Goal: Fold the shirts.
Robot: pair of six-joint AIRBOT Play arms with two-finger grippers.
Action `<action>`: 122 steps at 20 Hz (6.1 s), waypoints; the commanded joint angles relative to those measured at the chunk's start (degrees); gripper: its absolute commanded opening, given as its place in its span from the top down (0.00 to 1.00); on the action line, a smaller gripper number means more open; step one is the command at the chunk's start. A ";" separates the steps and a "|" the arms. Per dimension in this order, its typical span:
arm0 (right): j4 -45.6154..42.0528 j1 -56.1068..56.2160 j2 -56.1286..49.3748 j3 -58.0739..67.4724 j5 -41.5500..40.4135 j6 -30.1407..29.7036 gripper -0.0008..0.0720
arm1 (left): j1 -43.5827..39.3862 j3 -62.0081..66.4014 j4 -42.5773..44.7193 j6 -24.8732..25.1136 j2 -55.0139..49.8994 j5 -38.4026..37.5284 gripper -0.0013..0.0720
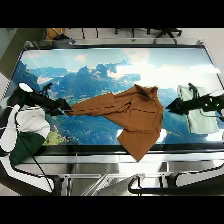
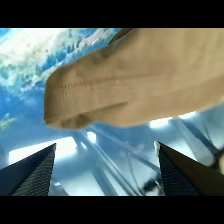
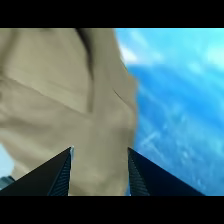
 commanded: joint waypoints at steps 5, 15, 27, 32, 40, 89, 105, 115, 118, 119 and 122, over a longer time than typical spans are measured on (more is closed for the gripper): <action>-0.70 5.95 -1.03 -8.09 -6.21 -0.48 0.47 | -5.66 -6.47 0.72 0.63 0.39 15.76 0.05; 16.37 7.78 5.64 3.76 -0.22 -5.46 0.97 | -6.80 9.57 -10.97 2.14 4.44 2.69 0.97; 36.04 -9.77 19.52 57.57 -11.10 -5.11 0.97 | 11.04 37.11 -26.64 -4.42 35.52 8.66 0.97; 35.95 -9.66 20.02 48.87 -3.93 -5.22 0.97 | 13.97 24.26 -26.64 -3.93 38.71 -0.39 0.97; 15.43 9.66 13.60 12.13 -2.16 -8.72 0.97 | 2.73 -0.28 -20.28 -3.80 21.09 -5.84 0.96; 46.40 3.89 8.07 30.25 -1.09 -13.42 0.97 | 1.57 15.26 -22.29 -0.13 34.40 6.45 0.97; 45.24 -10.16 21.68 44.81 1.77 -13.46 0.97 | 17.29 23.65 -21.79 5.55 45.72 7.19 0.96; 15.28 17.42 -16.20 35.41 -18.27 -11.85 0.97 | -8.92 26.25 -4.70 5.07 -2.56 21.68 0.96; 18.21 17.25 -24.94 35.43 -23.41 -11.89 0.97 | -9.11 37.05 -5.73 1.95 -16.83 16.83 0.96; 18.86 17.18 -26.14 35.43 -24.33 -12.09 0.97 | -9.09 39.89 -5.75 0.87 -19.52 16.46 0.96; 18.36 16.09 -25.97 35.63 -23.12 -12.07 0.57 | -8.17 43.04 -5.77 -0.68 -20.76 14.86 0.96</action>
